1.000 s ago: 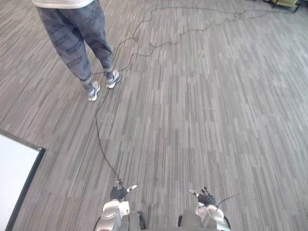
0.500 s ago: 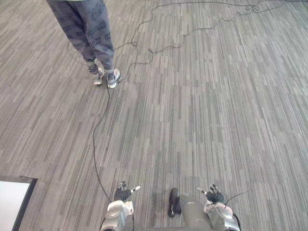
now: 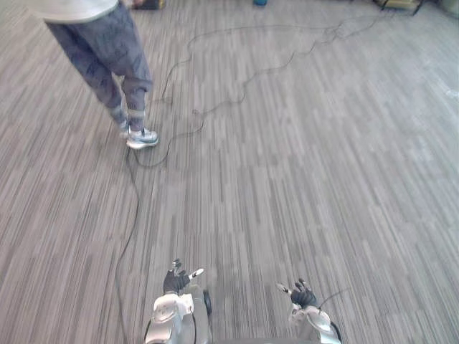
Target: Pick up cushions and gather them together orderly.
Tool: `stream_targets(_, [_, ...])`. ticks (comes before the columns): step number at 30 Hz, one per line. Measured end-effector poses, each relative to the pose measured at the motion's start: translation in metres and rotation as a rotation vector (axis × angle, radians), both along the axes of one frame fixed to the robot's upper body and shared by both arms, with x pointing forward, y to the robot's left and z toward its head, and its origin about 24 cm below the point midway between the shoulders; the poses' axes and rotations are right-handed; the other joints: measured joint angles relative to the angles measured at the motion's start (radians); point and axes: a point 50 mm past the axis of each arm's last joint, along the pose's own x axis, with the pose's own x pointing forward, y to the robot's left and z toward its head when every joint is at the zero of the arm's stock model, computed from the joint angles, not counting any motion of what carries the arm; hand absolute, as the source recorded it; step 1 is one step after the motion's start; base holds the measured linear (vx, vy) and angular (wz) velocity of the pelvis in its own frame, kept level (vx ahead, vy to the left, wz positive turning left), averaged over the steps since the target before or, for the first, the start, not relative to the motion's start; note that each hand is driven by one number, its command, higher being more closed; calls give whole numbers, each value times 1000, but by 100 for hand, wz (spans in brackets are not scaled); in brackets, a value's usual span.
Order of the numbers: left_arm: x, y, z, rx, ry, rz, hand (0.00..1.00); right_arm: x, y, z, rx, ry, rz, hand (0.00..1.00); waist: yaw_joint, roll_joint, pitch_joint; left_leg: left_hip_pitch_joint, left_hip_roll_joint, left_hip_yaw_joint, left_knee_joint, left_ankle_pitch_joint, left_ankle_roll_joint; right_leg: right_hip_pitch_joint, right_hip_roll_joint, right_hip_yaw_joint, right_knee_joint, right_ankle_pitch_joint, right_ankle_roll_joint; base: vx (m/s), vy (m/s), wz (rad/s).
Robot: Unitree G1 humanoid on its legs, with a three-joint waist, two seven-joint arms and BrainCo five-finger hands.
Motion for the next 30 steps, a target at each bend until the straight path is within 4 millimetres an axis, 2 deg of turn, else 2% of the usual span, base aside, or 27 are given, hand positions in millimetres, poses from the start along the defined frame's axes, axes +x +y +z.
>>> stream_targets(1, [-2,-1,-4,1,32,-12,0,4,6,1,9,-10,39,0,-10,-7,5,49,9,37,6,-44,1,-109,6,-5,191,0,6,377,117,-107])
stream_targets(2, [-4,-7,-7,-7,53,-32,0,6,6,3,9,-19,45,0,-15,6,24,116,26,70,-2,-75,-4,-177,8,-64,285,-21,-27,322,106,-104])
stream_targets(4, [-5,-14,-8,-14,63,-64,0,3,6,2,8,-15,45,0,-17,27,37,231,54,138,-51,-127,-16,-275,9,-193,303,-62,-80,333,97,-110])
stream_targets(5, [-7,-14,-9,-13,70,-65,0,5,6,3,5,-25,48,0,-20,33,40,270,56,157,-77,-141,-34,-310,8,-259,263,-80,-91,338,74,-92])
stream_targets(6, [-6,-14,-9,-13,71,-67,0,5,5,4,2,-29,47,0,-32,27,36,303,62,177,-93,-152,-49,-329,8,-324,199,-86,-91,377,29,-58])
stream_targets(8, [-6,-16,-10,-20,79,-70,0,4,3,4,0,-28,35,0,-51,19,34,393,68,225,-144,-157,-84,-350,12,-471,-11,-80,-101,463,7,-44])
stream_targets(10, [-5,-17,-12,-19,96,-78,0,10,3,6,0,-42,35,0,-75,26,34,466,68,257,-222,-149,-99,-379,54,-540,-234,-16,-144,533,-18,-35])
stream_targets(11, [-6,-16,-14,-16,105,-88,0,9,3,4,-7,-31,45,0,-84,24,33,503,53,244,-257,-138,-116,-372,85,-540,-345,60,-175,719,-59,-13])
stream_targets(12, [-7,-16,-15,-13,116,-96,0,9,1,5,-18,-30,54,0,-87,27,28,527,58,215,-263,-134,-122,-358,111,-534,-354,126,-290,756,-72,-30])
stream_targets(13, [-7,-21,-16,-32,119,-103,0,12,-3,5,-32,-30,66,0,-78,72,21,535,99,169,-242,-109,-158,-340,145,-546,-340,99,-305,506,-53,-28])
stream_targets(14, [-7,-22,-16,-32,119,-111,0,12,-4,5,-30,-29,63,0,-77,75,20,532,104,145,-222,-89,-172,-339,145,-545,-325,73,-305,643,-160,-35])
stream_targets(15, [-3,-25,-15,-36,110,-121,0,12,-8,5,-30,-31,41,0,-86,85,26,507,111,62,-109,-4,-158,-308,149,-546,-289,15,-305,512,-172,-14])
stream_targets(16, [-4,-26,-15,-39,111,-121,0,11,-8,5,-29,-27,39,0,-89,92,26,482,120,31,-31,40,-153,-278,159,-544,-299,-2,-305,848,-224,-27])
stream_targets(17, [-2,-25,-14,-37,105,-121,0,8,-7,4,-25,-22,40,0,-92,101,26,394,149,-46,208,171,-163,-196,178,-524,-345,-33,-304,541,-92,-41])
stream_targets(18, [-1,-26,-13,-38,95,-120,0,6,-6,3,-15,-18,33,0,-86,104,27,323,175,-60,371,147,-159,-138,196,-497,-380,-43,-303,622,-58,-63])
stream_targets(20, [3,-25,-9,-36,69,-118,0,4,-2,2,0,-13,23,0,-79,92,31,222,175,-65,497,76,-143,-49,210,-451,-435,-48,-308,451,-4,-65])
stream_targets(22, [7,-27,-5,-40,44,-114,0,2,2,1,21,-9,2,0,-68,72,35,90,153,-62,470,0,-93,49,211,-371,-516,-59,-290,458,37,-84])
stream_targets(23, [6,-27,-5,-46,43,-105,0,3,2,1,23,-9,-4,0,-60,70,37,54,150,-59,417,-23,-90,70,211,-341,-527,-61,-288,419,107,-115])
stream_targets(25, [-1,-26,-8,-56,58,-73,0,4,2,2,23,-13,-9,0,-50,67,37,-9,107,-99,190,-45,-87,124,201,-256,-549,-83,-264,473,216,-120])
stream_targets(26, [-2,-26,-8,-57,57,-73,0,0,-1,0,21,-3,-26,0,-45,64,34,-19,72,-156,16,-25,-106,140,191,-212,-549,-110,-235,506,331,-140])
stream_targets(27, [-6,-26,-10,-56,68,-75,0,-6,-3,-3,17,22,-30,0,-36,82,19,-13,44,-231,-125,95,-135,154,181,-149,-537,-150,-203,436,339,-130])
stream_targets(28, [-9,-25,-11,-55,77,-74,0,-9,-3,-5,19,39,-28,0,-35,73,11,-1,31,-241,-127,133,-137,154,175,-124,-530,-161,-193,457,367,-120])
stream_targets(29, [-11,-20,-13,-42,87,-69,0,-15,2,-9,30,70,-7,0,-35,49,-15,16,6,-200,-122,94,-106,158,140,-81,-518,-172,-176,416,283,-75])
stream_targets(30, [-11,-18,-12,-35,85,-69,0,-16,4,-10,33,71,-5,0,-38,39,-23,19,1,-174,-110,71,-95,147,123,-69,-497,-169,-171,510,318,-94])
